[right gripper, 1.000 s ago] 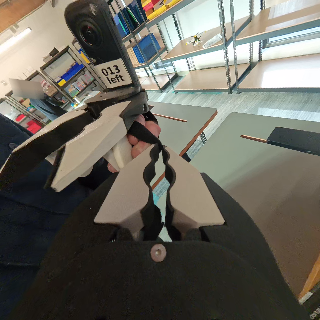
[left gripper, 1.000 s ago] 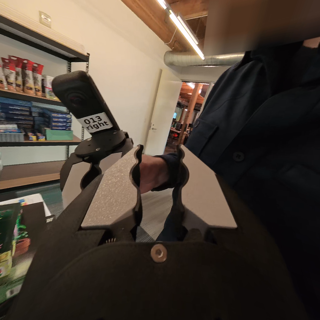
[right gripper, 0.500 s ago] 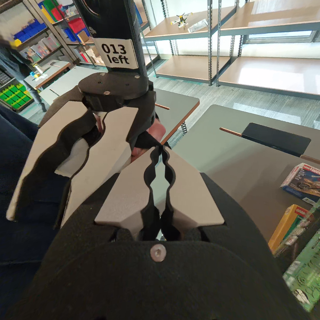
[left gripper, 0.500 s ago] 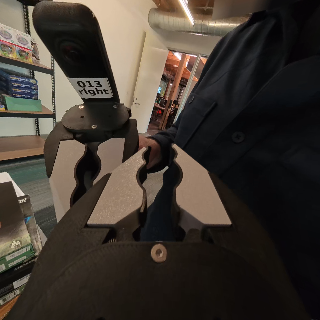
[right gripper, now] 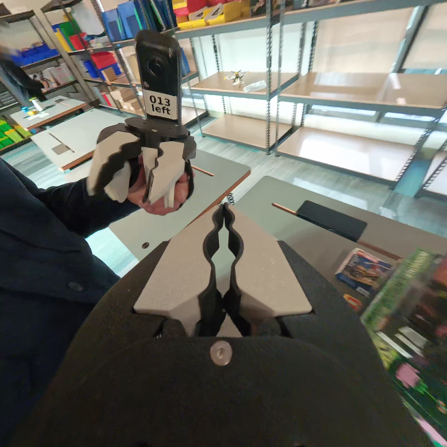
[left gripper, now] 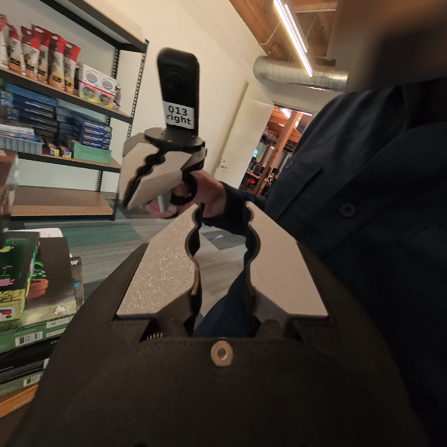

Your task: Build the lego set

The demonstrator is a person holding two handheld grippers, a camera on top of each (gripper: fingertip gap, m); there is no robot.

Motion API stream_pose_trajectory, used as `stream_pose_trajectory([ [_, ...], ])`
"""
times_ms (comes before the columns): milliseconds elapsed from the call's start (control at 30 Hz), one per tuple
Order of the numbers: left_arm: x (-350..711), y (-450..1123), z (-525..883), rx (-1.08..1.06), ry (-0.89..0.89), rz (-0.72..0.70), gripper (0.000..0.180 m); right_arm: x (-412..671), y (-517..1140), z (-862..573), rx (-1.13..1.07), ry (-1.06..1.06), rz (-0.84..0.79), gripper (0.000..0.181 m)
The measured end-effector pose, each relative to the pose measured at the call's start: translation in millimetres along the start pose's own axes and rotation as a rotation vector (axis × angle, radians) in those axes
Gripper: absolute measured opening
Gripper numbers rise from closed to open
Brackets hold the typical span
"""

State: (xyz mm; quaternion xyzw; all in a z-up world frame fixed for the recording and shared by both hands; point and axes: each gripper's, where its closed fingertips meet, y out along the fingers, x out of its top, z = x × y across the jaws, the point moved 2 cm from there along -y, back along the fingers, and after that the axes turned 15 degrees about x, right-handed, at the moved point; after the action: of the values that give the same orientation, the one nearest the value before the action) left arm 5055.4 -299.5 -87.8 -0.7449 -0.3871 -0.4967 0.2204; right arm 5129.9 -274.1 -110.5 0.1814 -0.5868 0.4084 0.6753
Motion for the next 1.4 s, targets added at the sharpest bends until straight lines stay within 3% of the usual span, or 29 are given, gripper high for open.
stream_pose_trajectory([
  [167,27.9,15.3,36.7,0.098,-0.011,-0.019,0.007,20.1,-87.6,-38.3,-0.167,-0.057,-0.050,0.000],
  [300,58.4,44.6,65.8,0.191,0.072,0.001,0.019,37.8,-163.7,-76.6,-0.381,-0.146,-0.066,0.000],
  [367,79.6,57.7,84.7,0.250,0.106,-0.018,0.016,49.2,-202.0,-95.1,-0.463,-0.189,-0.069,0.000],
  [433,97.5,72.9,105.0,0.343,0.175,-0.001,0.028,61.6,-239.5,-111.3,-0.477,-0.208,-0.100,0.011],
  [467,109.7,79.3,114.7,0.392,0.203,-0.018,0.035,65.9,-259.0,-121.9,-0.484,-0.204,-0.115,0.038],
  [500,120.8,85.2,124.1,0.432,0.223,-0.030,0.040,70.0,-279.1,-134.4,-0.499,-0.188,-0.135,0.053],
  [600,150.5,101.6,156.6,0.568,0.266,-0.063,0.087,81.1,-330.1,-168.2,-0.529,-0.196,-0.186,0.060],
  [700,163.4,122.6,183.5,0.682,0.294,-0.035,0.113,87.7,-363.1,-206.7,-0.541,-0.184,-0.205,0.070],
  [800,170.6,144.5,205.6,0.756,0.288,-0.026,0.121,91.2,-380.1,-244.8,-0.501,-0.170,-0.212,0.079],
  [867,173.1,155.2,221.2,0.793,0.267,-0.017,0.124,89.0,-381.5,-268.2,-0.422,-0.146,-0.208,0.097],
  [967,178.0,164.9,241.5,0.860,0.254,-0.018,0.127,93.1,-366.8,-285.4,-0.206,-0.124,-0.261,0.103],
  [1067,181.8,168.9,250.5,0.914,0.259,-0.009,0.121,92.1,-346.4,-299.0,-0.148,-0.123,-0.213,0.107],
  [1200,179.4,168.7,262.8,0.989,0.242,0.004,0.103,97.5,-337.3,-301.8,-0.132,-0.153,-0.234,0.094],
  [1400,180.9,161.4,264.2,1.040,0.258,-0.033,0.106,106.4,-328.4,-288.8,-0.174,-0.217,-0.227,0.092],
])
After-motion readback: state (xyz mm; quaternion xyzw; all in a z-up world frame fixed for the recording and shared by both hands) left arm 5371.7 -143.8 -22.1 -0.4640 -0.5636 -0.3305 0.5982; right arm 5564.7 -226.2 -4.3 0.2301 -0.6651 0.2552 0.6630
